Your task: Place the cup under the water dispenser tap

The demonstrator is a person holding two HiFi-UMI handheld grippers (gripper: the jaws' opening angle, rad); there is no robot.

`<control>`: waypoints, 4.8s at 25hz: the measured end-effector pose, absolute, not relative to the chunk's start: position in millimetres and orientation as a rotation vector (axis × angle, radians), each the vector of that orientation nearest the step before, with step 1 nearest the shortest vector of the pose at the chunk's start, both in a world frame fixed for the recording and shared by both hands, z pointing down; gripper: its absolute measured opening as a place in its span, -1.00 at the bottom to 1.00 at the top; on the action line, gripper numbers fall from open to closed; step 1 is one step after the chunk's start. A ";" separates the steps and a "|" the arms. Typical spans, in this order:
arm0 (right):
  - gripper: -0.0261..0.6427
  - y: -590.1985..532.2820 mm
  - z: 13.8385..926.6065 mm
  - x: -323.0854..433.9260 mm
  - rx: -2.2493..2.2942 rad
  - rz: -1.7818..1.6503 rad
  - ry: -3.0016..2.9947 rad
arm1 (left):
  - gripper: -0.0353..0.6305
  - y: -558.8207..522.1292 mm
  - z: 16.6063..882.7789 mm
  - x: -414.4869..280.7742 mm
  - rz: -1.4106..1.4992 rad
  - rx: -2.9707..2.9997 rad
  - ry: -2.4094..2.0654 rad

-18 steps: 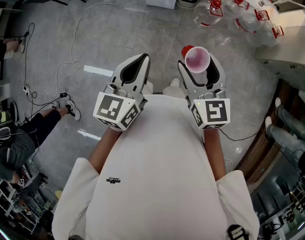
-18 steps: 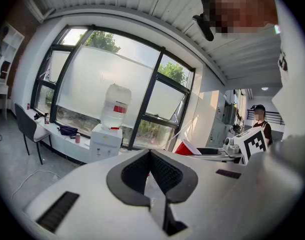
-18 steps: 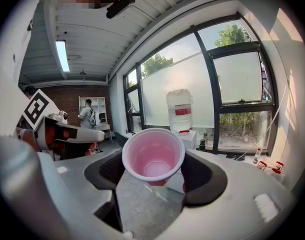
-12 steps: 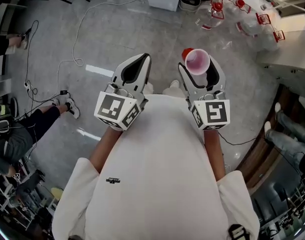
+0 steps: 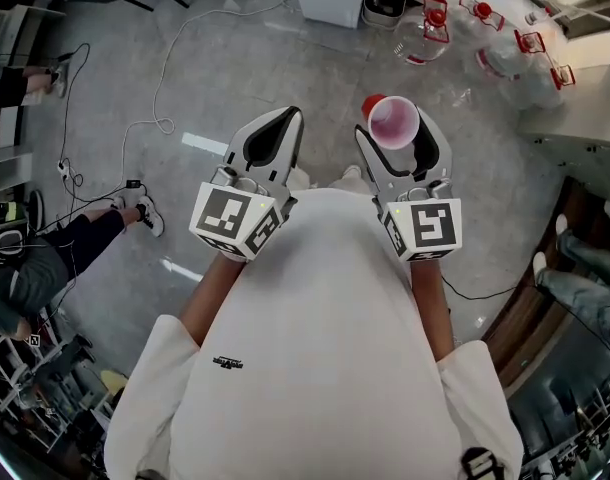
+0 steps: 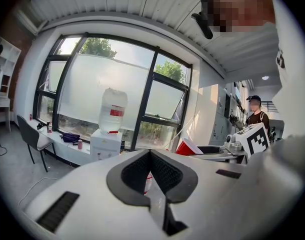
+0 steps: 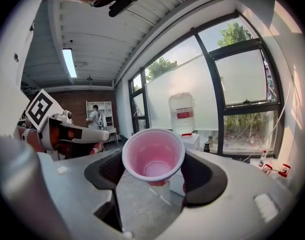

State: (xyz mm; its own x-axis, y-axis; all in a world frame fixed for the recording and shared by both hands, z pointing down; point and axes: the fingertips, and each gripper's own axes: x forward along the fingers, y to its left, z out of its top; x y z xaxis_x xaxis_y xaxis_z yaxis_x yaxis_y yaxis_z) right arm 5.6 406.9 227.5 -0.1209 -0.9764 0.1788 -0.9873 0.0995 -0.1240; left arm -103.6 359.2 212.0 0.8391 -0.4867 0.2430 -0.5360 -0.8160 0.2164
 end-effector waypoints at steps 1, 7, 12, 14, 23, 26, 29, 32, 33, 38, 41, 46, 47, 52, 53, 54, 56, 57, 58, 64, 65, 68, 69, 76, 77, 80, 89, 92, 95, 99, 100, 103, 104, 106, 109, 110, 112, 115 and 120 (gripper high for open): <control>0.15 408.4 227.7 8.8 2.047 0.327 -2.296 | -0.88 361.7 212.2 -100.4 0.257 2.745 -0.781; 0.15 421.1 229.6 27.4 2.034 0.329 -2.325 | -0.88 375.3 215.9 -85.7 0.268 2.753 -0.818; 0.15 415.0 230.0 42.3 2.020 0.347 -2.340 | -0.88 366.3 215.9 -84.1 0.272 2.725 -0.872; 0.15 412.7 230.3 46.9 2.024 0.355 -2.336 | -0.88 361.9 219.0 -86.4 0.283 2.708 -0.885; 0.15 354.2 245.2 69.3 2.031 0.393 -2.285 | -0.88 298.3 239.1 -74.6 0.293 2.658 -0.856; 0.15 319.7 248.7 78.3 2.049 0.404 -2.259 | -0.88 257.2 240.0 -63.8 0.284 2.659 -0.827; 0.15 283.0 247.8 89.1 2.055 0.421 -2.239 | -0.88 212.6 238.7 -49.2 0.276 2.654 -0.801; 0.15 241.8 243.0 97.0 2.054 0.417 -2.229 | -0.88 169.5 234.4 -36.9 0.260 2.660 -0.775; 0.15 227.8 240.7 98.7 2.056 0.414 -2.228 | -0.88 156.1 233.4 -33.9 0.256 2.662 -0.767; 0.15 168.7 229.5 108.6 2.045 0.380 -2.232 | -0.88 103.1 233.9 -23.1 0.245 2.635 -0.760; 0.15 130.9 226.1 116.3 2.040 0.378 -2.229 | -0.88 68.7 231.9 -19.9 0.233 2.621 -0.764; 0.15 72.4 221.6 126.6 2.028 0.352 -2.230 | -0.88 12.8 237.0 -19.7 0.229 2.589 -0.776; 0.15 62.6 221.5 128.9 2.018 0.339 -2.229 | -0.88 3.8 238.1 -18.5 0.230 2.586 -0.776; 0.15 25.6 226.2 144.1 1.983 0.335 -2.238 | -0.88 -23.5 244.5 -5.4 0.270 2.581 -0.774; 0.15 21.5 228.1 147.2 1.971 0.344 -2.247 | -0.88 -24.9 245.2 -2.2 0.277 2.575 -0.782; 0.15 18.5 230.0 150.4 1.956 0.352 -2.258 | -0.88 -25.6 245.5 1.1 0.282 2.568 -0.794; 0.15 12.2 233.5 156.6 1.920 0.359 -2.287 | -0.88 -28.0 245.4 7.0 0.292 2.559 -0.836; 0.15 8.8 235.0 159.3 1.900 0.358 -2.303 | -0.88 -29.7 244.7 9.4 0.298 2.554 -0.864; 0.15 5.7 236.6 161.6 1.877 0.358 -2.317 | -0.88 -30.5 243.8 11.3 0.302 2.547 -0.891; 0.15 -8.2 245.6 157.1 1.703 0.356 -2.418 | -0.88 -29.0 246.4 11.9 0.283 2.475 -1.012; 0.15 -10.6 247.3 154.4 1.672 0.350 -2.435 | -0.88 -29.6 247.4 10.8 0.276 2.461 -1.032; 0.15 -17.7 255.1 147.0 1.594 0.366 -2.478 | -0.88 -29.4 250.5 5.3 0.256 2.421 -1.097; 0.15 -20.8 258.0 145.0 1.572 0.374 -2.488 | -0.88 -29.6 252.8 3.4 0.255 2.408 -1.116; 0.15 -43.1 279.0 123.7 1.426 0.423 -2.573 | -0.88 -30.8 274.7 -23.8 0.250 2.302 -1.262; 0.15 -45.7 283.6 120.4 1.408 0.424 -2.576 | -0.88 -31.3 279.2 -27.3 0.251 2.292 -1.271; 0.15 -54.2 299.3 109.5 1.348 0.395 -2.580 | -0.88 -36.4 294.9 -34.0 0.260 2.272 -1.289; 0.15 -76.1 357.7 97.9 1.332 0.444 -2.548 | -0.88 -47.9 343.7 -35.3 0.299 2.298 -1.291; 0.15 -83.4 376.1 94.6 1.357 0.465 -2.532 | -0.88 -51.6 360.9 -39.5 0.313 2.290 -1.287; 0.15 -89.0 396.4 94.7 1.380 0.486 -2.511 | -0.88 -54.2 379.5 -39.2 0.338 2.286 -1.273; 0.15 -96.0 421.2 86.2 1.389 0.505 -2.493 | -0.88 -60.7 402.4 -41.1 0.352 2.283 -1.259; 0.15 -98.1 427.3 83.6 1.387 0.504 -2.490 | -0.88 -62.2 408.0 -41.4 0.353 2.284 -1.256; 0.15 -104.3 444.6 81.6 1.397 0.504 -2.481 | -0.88 -66.2 424.2 -38.0 0.369 2.302 -1.241; 0.15 -105.5 450.1 82.0 1.403 0.508 -2.478 | -0.88 -66.7 429.2 -36.4 0.372 2.304 -1.237; 0.15 -107.5 460.6 81.5 1.411 0.519 -2.475 | -0.88 -67.2 438.8 -34.9 0.376 2.301 -1.229; 0.15 -114.8 476.1 80.5 1.423 0.529 -2.472 | -0.88 -71.6 452.0 -33.5 0.385 2.301 -1.225; 0.15 -118.0 481.5 80.9 1.435 0.533 -2.467 | -0.88 -74.1 455.4 -33.1 0.382 2.304 -1.227; 0.15 -123.6 493.0 81.9 1.463 0.539 -2.455 | -0.88 -78.5 461.4 -33.0 0.374 2.306 -1.232; 0.15 -130.6 511.4 84.1 1.506 0.558 -2.425 | -0.88 -82.7 473.4 -33.8 0.374 2.298 -1.239; 0.15 -144.5 544.5 91.4 1.608 0.674 -2.362 | -0.88 -87.9 495.9 -34.5 0.333 2.264 -1.205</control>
State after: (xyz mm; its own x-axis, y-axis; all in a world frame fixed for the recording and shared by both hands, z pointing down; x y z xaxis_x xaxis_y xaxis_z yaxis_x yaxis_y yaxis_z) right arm 91.4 -144.5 544.5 -0.3851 -0.8252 0.4132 -0.9190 0.3019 -0.2536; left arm -34.5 -87.9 495.9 0.5677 -0.6867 0.4540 -0.8224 -0.4480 0.3507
